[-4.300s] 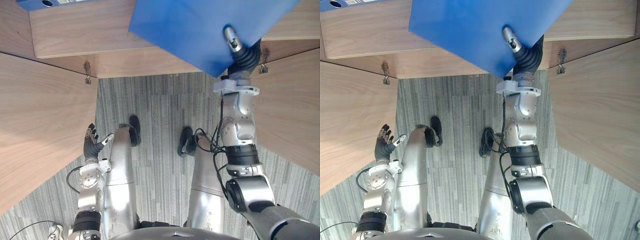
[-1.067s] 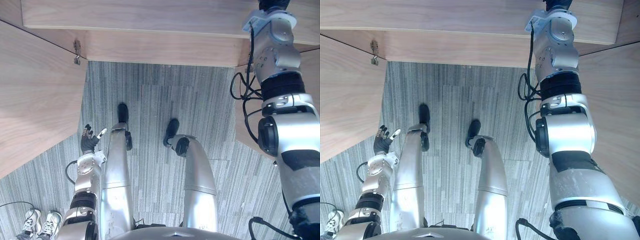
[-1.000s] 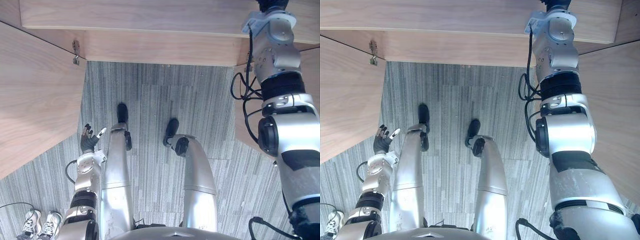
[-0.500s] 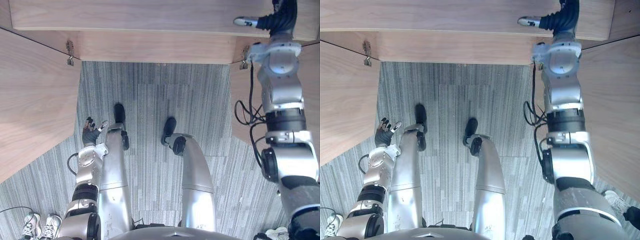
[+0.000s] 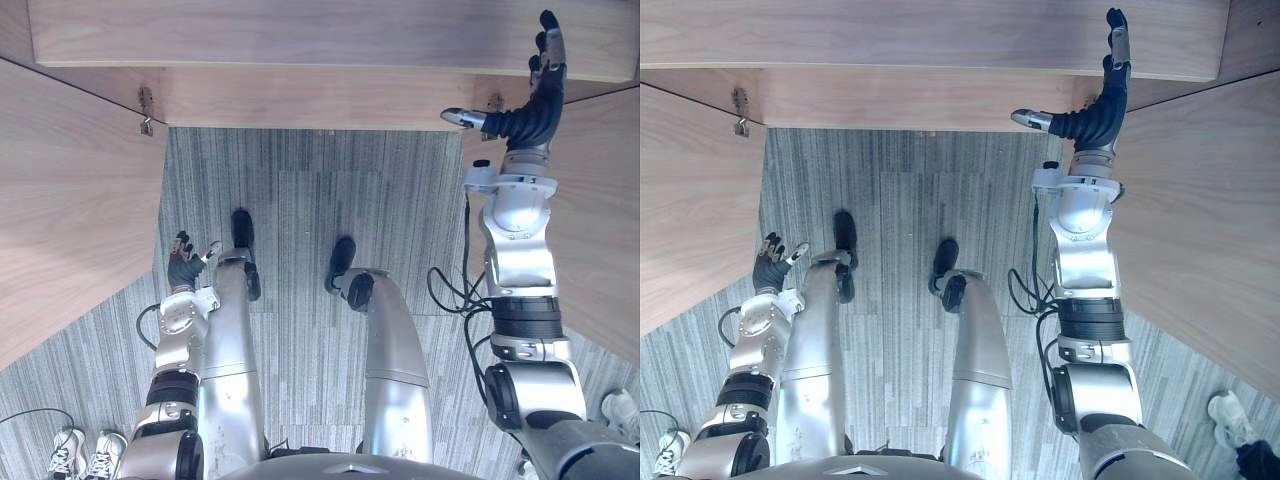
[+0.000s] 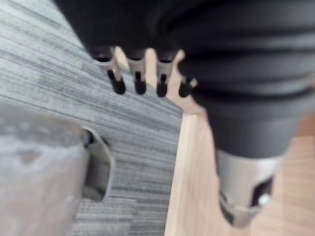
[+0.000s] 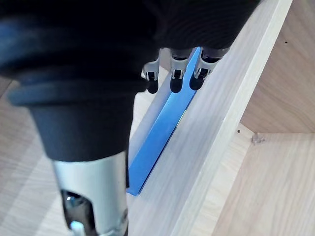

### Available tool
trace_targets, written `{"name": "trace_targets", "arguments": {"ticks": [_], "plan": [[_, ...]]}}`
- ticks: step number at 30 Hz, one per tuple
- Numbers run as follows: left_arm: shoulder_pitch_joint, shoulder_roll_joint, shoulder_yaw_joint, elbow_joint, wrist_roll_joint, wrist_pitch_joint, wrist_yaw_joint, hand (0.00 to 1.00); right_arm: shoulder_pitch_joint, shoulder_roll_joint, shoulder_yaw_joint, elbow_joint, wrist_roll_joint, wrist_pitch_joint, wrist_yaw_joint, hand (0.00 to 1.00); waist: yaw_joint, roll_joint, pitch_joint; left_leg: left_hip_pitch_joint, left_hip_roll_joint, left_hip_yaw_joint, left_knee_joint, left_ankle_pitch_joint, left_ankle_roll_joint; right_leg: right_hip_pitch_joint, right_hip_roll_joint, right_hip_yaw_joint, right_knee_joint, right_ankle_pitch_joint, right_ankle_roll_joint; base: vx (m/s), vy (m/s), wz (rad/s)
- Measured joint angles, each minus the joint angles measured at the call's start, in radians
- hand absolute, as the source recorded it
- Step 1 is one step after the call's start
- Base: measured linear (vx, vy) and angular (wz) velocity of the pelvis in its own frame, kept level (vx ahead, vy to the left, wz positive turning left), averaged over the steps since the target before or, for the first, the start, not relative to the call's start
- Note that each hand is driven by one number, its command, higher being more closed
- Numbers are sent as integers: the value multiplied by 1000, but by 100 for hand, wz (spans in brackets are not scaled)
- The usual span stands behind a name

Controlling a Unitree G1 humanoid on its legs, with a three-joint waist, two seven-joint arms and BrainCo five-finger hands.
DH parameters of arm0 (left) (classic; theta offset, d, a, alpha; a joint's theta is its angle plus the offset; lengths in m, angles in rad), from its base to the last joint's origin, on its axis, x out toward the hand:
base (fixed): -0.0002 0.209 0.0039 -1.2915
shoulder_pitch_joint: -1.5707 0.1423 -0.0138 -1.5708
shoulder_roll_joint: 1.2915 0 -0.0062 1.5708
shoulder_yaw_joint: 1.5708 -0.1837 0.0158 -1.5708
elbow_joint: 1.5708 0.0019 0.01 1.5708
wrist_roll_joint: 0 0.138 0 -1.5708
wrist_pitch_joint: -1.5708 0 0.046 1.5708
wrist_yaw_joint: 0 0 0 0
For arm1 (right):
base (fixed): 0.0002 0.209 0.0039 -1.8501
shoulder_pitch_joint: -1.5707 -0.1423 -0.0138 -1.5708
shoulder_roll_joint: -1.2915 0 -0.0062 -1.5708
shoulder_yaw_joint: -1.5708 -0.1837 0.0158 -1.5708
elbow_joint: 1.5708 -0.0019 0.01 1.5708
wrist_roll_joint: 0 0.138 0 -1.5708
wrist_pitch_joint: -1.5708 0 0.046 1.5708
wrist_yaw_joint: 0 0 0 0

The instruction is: Walk over to the cabinet, pick up the folder, carry it to the office cabinet, place the folder inside the office cabinet, then close the office cabinet door

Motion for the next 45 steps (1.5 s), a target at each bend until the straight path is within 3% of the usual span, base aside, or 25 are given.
{"name": "trace_targets", "arguments": {"ticks": [1,13,16,27,36,40,45], "plan": [[0,-3,0,0,0,0,5,0,-1,2,0,0,0,0,-5,100,1,0,0,0,0,0,0,0,0,-1,-1,0,2,-1,0,12,4,5],[0,-4,0,-18,20,-32,35,0,-157,-12,-4,140,6,0,-70,100,20,-14,14,-41,-9,-9,15,0,-4,-35,-12,-7,23,-10,4,12,7,2],[-3,-5,-3,-39,19,-53,35,0,-210,-47,-4,184,13,0,-71,100,23,-14,47,-43,-17,-9,18,-1,-3,-37,-22,-8,30,-13,8,14,25,8],[-10,6,-16,-44,17,-77,38,0,-314,-165,-3,330,63,0,-72,100,31,-14,48,-69,-25,-10,33,-5,4,-54,-30,-9,36,-14,10,8,9,1],[-10,30,-16,-35,16,-78,39,0,-463,-228,-2,494,124,1,-71,100,37,-14,48,-91,-25,-8,55,-17,14,-74,-33,-6,51,-20,16,0,0,0],[17,41,-16,52,17,-40,40,0,-596,-248,7,655,162,2,-63,100,38,-13,48,-105,-26,-6,63,-15,11,-88,-35,-3,60,-17,11,12,17,0],[20,40,-17,53,16,-39,40,0,-681,-249,43,748,184,2,-64,100,38,-13,48,-105,-26,-3,60,-17,15,-91,-38,-2,62,-19,13,0,0,0]]}}
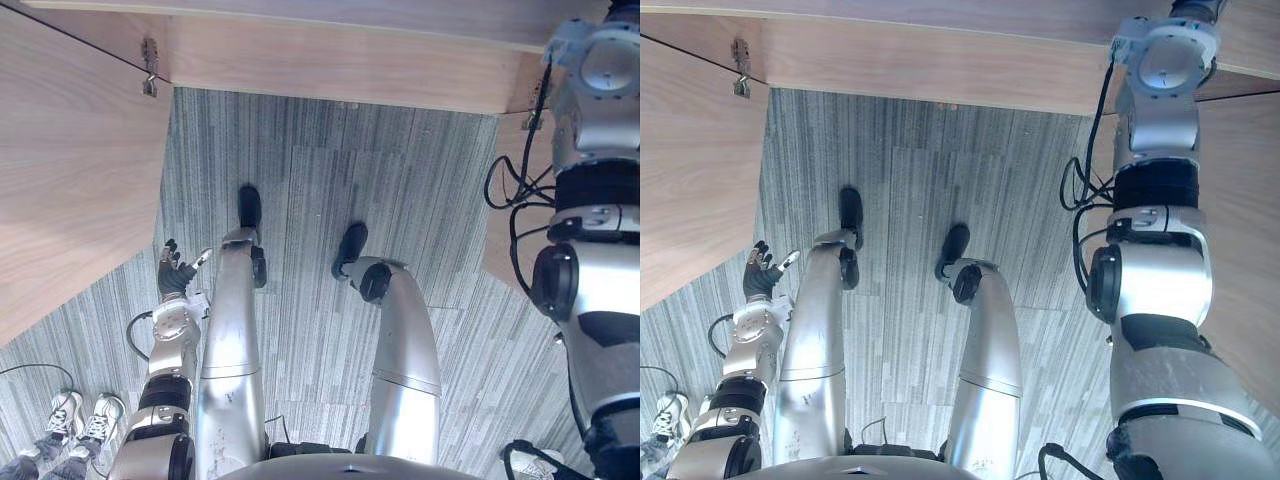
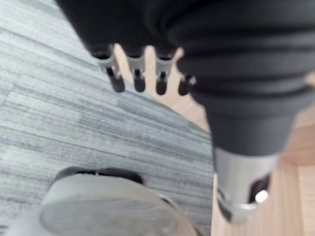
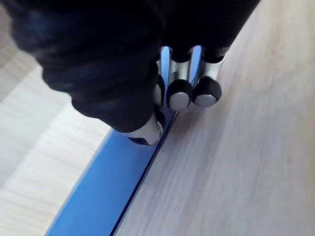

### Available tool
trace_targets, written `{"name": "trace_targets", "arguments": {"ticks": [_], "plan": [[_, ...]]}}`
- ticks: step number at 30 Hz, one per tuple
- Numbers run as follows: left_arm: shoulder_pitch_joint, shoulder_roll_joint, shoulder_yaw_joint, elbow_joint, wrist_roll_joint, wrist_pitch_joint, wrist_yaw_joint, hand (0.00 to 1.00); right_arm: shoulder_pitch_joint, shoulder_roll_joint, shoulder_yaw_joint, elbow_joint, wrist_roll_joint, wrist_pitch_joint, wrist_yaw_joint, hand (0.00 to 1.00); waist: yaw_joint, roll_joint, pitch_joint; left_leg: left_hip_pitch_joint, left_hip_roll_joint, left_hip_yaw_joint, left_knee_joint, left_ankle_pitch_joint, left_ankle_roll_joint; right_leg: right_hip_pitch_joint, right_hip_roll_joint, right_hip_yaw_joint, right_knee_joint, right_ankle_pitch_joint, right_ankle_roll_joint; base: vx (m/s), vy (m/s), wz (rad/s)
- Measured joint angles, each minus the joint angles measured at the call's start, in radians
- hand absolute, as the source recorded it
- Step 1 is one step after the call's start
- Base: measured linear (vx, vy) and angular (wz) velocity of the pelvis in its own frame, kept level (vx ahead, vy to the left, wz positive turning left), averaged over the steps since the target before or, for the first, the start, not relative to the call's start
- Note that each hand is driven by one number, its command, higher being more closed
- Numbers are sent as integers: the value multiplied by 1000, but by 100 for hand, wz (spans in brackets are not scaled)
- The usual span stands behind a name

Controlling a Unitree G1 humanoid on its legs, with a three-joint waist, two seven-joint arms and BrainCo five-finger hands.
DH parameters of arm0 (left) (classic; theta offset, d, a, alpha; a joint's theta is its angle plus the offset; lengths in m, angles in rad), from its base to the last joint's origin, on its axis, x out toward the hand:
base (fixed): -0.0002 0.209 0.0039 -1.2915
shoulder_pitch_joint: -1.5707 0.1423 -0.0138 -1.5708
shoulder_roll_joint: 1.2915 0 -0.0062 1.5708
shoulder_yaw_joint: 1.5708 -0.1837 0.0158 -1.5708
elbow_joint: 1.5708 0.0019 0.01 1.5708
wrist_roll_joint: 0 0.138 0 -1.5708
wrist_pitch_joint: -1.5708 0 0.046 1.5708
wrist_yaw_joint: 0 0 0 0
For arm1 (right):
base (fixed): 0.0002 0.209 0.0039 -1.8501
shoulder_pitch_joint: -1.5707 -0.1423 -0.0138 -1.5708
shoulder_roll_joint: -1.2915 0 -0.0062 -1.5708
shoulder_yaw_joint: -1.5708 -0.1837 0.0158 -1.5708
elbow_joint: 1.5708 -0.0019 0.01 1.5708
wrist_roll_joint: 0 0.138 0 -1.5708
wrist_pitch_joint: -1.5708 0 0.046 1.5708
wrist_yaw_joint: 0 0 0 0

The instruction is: Walk over to the cabinet, pick up the folder, carry it to the office cabinet, place the folder inside the office cabinet, then close the office cabinet door

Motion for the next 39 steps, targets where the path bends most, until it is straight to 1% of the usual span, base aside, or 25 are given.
{"name": "trace_targets", "arguments": {"ticks": [6,11,15,19,24,26,28,30,32,33,35,36,37,39], "plan": [[0,-3,2,0,-2,0,11,0,-94,1,1,75,75,4,-1,100,0,1,-2,-5,-1,13,-6,6,-2,-16,-3,12,3,4,-6,0,0,0],[0,-16,19,1,-21,0,15,0,-123,6,0,94,137,15,-6,100,1,1,-2,-5,-2,13,-7,7,-2,-16,-3,12,4,4,-6,0,0,0],[0,-20,22,1,-40,0,16,0,-152,21,-22,120,233,14,-9,100,0,1,-2,3,-5,15,-15,14,-2,-13,-6,13,4,5,-8,-2,3,1],[0,-24,25,0,-41,0,16,0,-164,41,-43,120,302,4,-8,100,-2,2,-3,17,-8,20,-42,32,-6,-11,-10,14,-3,9,-14,-9,5,5],[0,-38,47,0,-44,-1,16,0,-159,48,-42,111,346,-3,-1,100,-1,6,-5,20,0,19,-31,34,-7,-7,-2,14,-3,13,-19,-3,4,-3],[0,-37,51,-1,-48,-1,16,0,-119,57,-42,60,349,-4,-1,100,-1,6,-5,21,10,20,-18,30,-4,0,6,13,-3,14,-18,-2,16,-13],[0,-36,59,-2,-48,0,16,0,-32,83,-48,-78,348,-8,-2,100,0,6,-5,23,21,19,4,16,-1,9,15,14,0,14,-17,1,22,-18],[-1,-30,59,-5,-40,5,17,0,97,110,-52,-272,334,-27,-9,100,-2,6,-5,35,29,24,32,-3,4,19,19,26,13,12,-13,2,34,-16],[-1,-23,59,-8,-38,12,17,0,202,138,-62,-395,320,-45,-11,100,-6,6,-5,59,37,29,48,-20,7,42,26,37,18,9,-9,-2,33,-18],[-1,-18,57,-11,-37,14,16,0,279,163,-81,-488,296,-47,-11,100,-7,5,-6,78,44,35,57,-33,9,61,32,43,18,1,3,-6,30,-23],[-2,-16,57,-14,-34,17,16,0,352,188,-92,-580,287,-58,-11,100,-14,6,-6,96,46,40,67,-48,15,77,34,50,21,-2,5,-10,30,-16],[-2,-19,44,-16,-17,27,14,0,486,210,-89,-709,240,-80,-9,100,-24,4,-39,105,50,52,76,-62,20,83,34,61,21,-4,5,-5,42,-15],[-2,-20,31,-16,-16,31,13,0,525,217,-88,-742,225,-85,-7,100,-26,4,-49,110,51,53,80,-67,21,87,35,65,21,-5,6,10,43,-15],[-2,-23,-1,-19,12,41,4,0,655,264,-87,-847,186,-93,0,100,-44,3,-66,141,52,56,92,-84,23,122,37,71,18,-9,13,29,34,-11]]}}
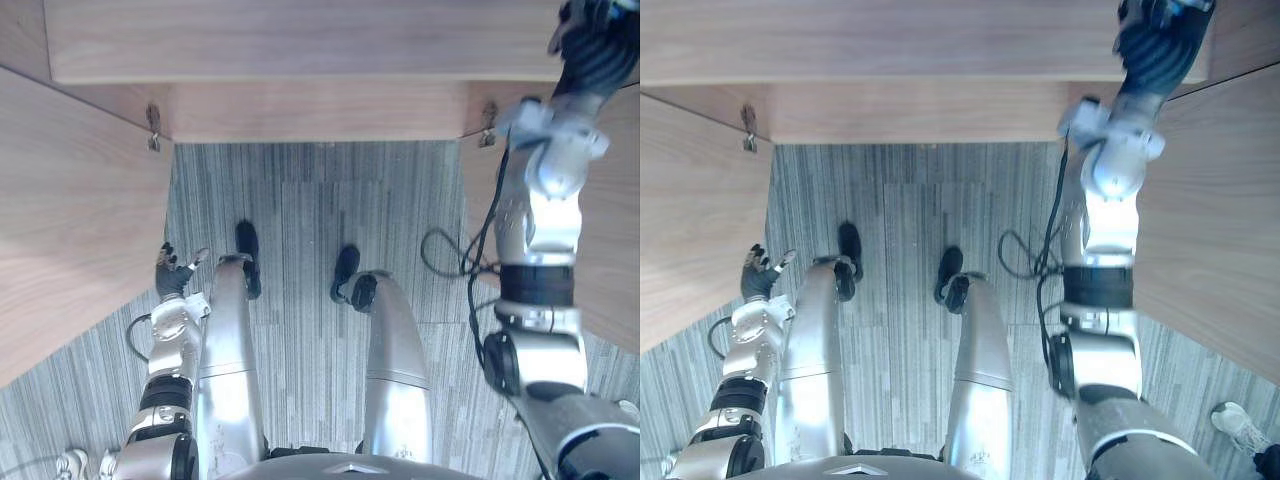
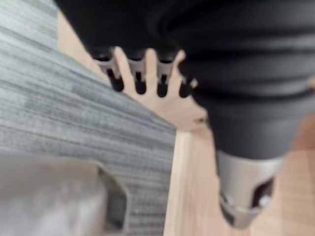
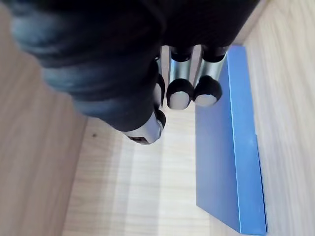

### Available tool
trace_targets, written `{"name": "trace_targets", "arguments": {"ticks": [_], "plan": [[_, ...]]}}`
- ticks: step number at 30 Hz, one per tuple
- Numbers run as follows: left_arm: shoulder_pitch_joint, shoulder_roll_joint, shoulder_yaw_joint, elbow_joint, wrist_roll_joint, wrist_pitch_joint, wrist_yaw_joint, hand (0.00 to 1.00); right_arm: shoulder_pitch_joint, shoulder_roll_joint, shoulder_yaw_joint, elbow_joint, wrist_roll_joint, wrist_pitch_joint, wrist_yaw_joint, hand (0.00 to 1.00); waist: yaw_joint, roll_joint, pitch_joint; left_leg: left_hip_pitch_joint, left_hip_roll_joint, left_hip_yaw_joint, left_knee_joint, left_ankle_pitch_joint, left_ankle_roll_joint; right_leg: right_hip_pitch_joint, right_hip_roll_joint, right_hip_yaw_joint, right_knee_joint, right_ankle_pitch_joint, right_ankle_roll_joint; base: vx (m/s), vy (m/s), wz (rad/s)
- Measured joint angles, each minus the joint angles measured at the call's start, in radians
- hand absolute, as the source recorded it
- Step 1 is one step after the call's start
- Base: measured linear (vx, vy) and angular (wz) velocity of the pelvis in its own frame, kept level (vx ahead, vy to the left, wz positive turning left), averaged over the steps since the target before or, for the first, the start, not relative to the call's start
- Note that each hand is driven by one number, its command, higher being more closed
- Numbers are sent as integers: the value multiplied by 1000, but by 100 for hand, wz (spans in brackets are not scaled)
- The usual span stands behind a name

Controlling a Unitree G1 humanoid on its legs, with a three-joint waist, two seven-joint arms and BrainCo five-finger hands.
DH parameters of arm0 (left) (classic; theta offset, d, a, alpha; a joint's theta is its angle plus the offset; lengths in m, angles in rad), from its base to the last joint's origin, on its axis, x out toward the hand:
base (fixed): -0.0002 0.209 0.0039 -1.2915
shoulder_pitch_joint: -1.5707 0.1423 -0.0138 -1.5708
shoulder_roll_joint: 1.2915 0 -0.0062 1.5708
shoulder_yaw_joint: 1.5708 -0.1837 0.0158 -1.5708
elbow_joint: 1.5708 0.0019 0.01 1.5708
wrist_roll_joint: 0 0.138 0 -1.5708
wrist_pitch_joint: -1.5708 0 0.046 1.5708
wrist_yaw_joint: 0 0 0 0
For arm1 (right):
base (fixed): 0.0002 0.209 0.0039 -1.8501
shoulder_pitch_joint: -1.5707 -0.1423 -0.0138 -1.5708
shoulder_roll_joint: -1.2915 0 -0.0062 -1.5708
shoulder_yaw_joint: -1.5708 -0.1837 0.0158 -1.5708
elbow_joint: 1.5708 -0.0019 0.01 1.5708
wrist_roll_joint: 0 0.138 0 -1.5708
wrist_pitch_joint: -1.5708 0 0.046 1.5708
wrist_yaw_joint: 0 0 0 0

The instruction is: Walk over to the cabinet, pick up the folder, carry it to the office cabinet, place the folder inside the office cabinet, then close the office cabinet door

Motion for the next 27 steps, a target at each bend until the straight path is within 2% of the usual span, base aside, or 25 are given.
{"name": "trace_targets", "arguments": {"ticks": [3,7,9,16,20,24,25,27], "plan": [[3,-18,-24,0,34,11,-13,0,165,57,9,-111,-44,-21,27,100,-8,-1,-35,50,13,13,5,-22,-1,50,9,8,-15,-2,0,48,23,-14],[50,-46,-59,3,91,20,-34,0,405,113,93,-279,-107,-47,118,100,-30,-2,-82,181,21,29,-26,-64,-6,185,13,4,-78,-23,3,61,11,-7],[79,-61,-61,9,109,22,-35,0,480,135,126,-313,-133,-66,158,100,-36,-3,-93,256,25,45,-46,-74,-4,258,12,4,-108,-25,7,85,6,-9],[189,-94,-101,45,147,24,-57,0,750,223,258,-320,-134,-69,309,100,-55,-3,-167,530,15,96,-170,-97,-4,534,9,4,-272,-10,37,159,27,-2],[241,-101,-120,96,166,25,-64,0,841,253,284,-209,-226,-62,335,100,-63,-3,-217,682,8,126,-260,-99,-6,683,10,4,-384,11,47,115,43,-6],[288,-97,-165,159,167,26,-65,0,887,278,279,12,-356,-33,342,100,-66,-5,-268,826,-6,162,-383,-74,-14,811,10,6,-516,56,55,99,17,-13],[295,-90,-177,236,189,27,-66,0,876,295,256,225,-370,-16,341,100,-76,-1,-308,894,-26,179,-499,-24,-17,878,13,5,-641,112,58,119,0,-6],[290,-81,-180,284,206,28,-74,0,830,294,221,439,-370,9,341,100,-87,5,-317,960,-55,191,-632,42,-17,945,14,6,-789,189,62,100,7,-5]]}}
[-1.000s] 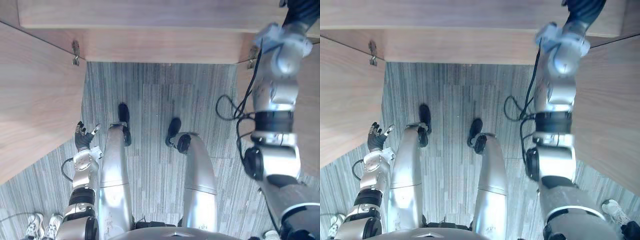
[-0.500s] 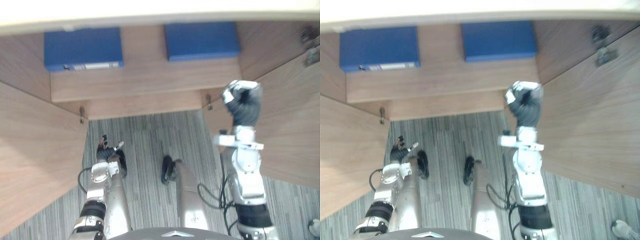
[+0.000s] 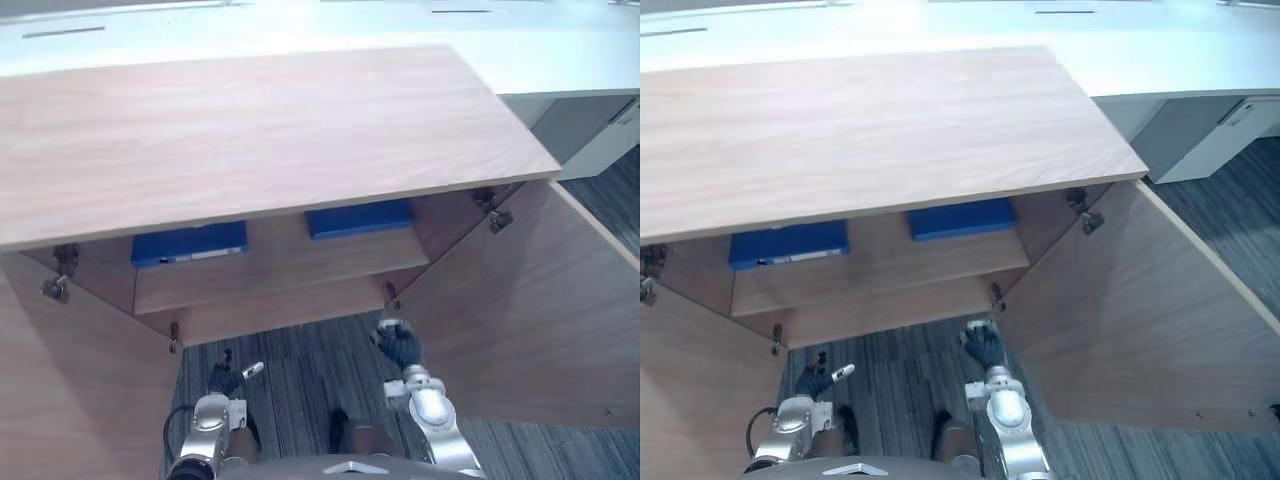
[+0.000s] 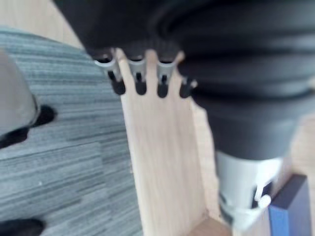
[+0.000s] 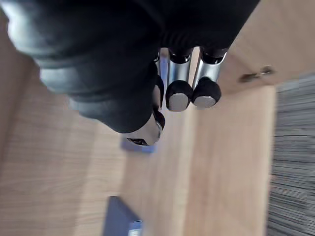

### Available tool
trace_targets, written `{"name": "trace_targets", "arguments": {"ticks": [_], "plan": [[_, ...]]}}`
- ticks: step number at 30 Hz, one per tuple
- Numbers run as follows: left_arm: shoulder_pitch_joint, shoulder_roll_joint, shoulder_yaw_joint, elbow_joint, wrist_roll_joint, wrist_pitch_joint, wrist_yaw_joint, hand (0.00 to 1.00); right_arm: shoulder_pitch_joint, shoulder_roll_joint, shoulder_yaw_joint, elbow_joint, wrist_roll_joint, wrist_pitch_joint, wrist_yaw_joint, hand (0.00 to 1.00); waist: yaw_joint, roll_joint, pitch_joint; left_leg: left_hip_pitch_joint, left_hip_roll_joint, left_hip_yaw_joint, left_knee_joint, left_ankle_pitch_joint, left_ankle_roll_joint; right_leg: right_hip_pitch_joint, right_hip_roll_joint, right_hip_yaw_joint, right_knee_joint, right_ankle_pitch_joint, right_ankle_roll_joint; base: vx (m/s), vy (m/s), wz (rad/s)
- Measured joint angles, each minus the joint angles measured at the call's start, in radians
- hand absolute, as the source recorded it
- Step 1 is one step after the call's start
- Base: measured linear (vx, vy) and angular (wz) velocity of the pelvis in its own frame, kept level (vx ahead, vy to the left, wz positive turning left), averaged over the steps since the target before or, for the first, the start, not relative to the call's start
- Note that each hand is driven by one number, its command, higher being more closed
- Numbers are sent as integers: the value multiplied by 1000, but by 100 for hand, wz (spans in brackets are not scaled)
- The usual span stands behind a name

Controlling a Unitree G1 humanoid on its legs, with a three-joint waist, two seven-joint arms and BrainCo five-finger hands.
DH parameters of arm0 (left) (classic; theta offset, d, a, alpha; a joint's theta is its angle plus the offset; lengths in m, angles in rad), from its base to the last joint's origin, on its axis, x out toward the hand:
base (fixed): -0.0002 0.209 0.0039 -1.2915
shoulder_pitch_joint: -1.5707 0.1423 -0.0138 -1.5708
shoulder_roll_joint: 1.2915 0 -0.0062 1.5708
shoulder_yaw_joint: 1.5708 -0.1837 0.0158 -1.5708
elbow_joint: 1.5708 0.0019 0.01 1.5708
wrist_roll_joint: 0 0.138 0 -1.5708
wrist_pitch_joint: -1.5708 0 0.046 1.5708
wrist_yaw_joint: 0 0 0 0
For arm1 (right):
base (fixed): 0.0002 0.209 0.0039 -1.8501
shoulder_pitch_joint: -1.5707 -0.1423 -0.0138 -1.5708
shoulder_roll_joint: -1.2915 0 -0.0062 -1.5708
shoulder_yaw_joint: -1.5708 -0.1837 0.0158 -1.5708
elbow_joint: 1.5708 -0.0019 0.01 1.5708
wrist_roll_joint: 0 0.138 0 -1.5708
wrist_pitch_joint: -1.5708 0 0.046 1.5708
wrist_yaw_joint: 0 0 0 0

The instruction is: Walk over to the cabinet, pick up the folder, carry it to the office cabinet, place the folder inside the office cabinet, then close the office cabinet door

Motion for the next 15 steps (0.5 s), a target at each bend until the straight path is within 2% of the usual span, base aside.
{"name": "trace_targets", "arguments": {"ticks": [3,4,8,12,15], "plan": [[-3,32,-7,26,1,1,-1,0,-35,-6,-30,146,0,4,0,100,-5,6,-4,57,-27,21,-129,68,3,61,0,5,-135,79,5,53,21,-8],[-3,46,-8,43,3,1,-2,0,-43,-7,-41,206,0,5,-1,0,-6,8,-5,87,-41,25,-182,95,5,87,0,6,-181,105,8,0,0,0],[-3,68,-7,47,20,1,-1,0,-75,-6,-68,357,0,23,-22,0,-7,9,-7,159,-71,26,-305,164,9,132,-5,2,-248,146,9,-41,14,2],[3,69,-7,60,20,1,-2,0,-82,-6,-78,408,1,43,-38,0,-11,12,-9,221,-96,25,-437,236,17,139,-9,2,-264,158,10,-97,38,1],[16,69,-6,94,21,3,-2,0,-83,-4,-115,443,2,47,-43,0,-16,9,-9,236,-105,23,-443,235,15,162,-17,3,-284,161,6,-85,58,2]]}}
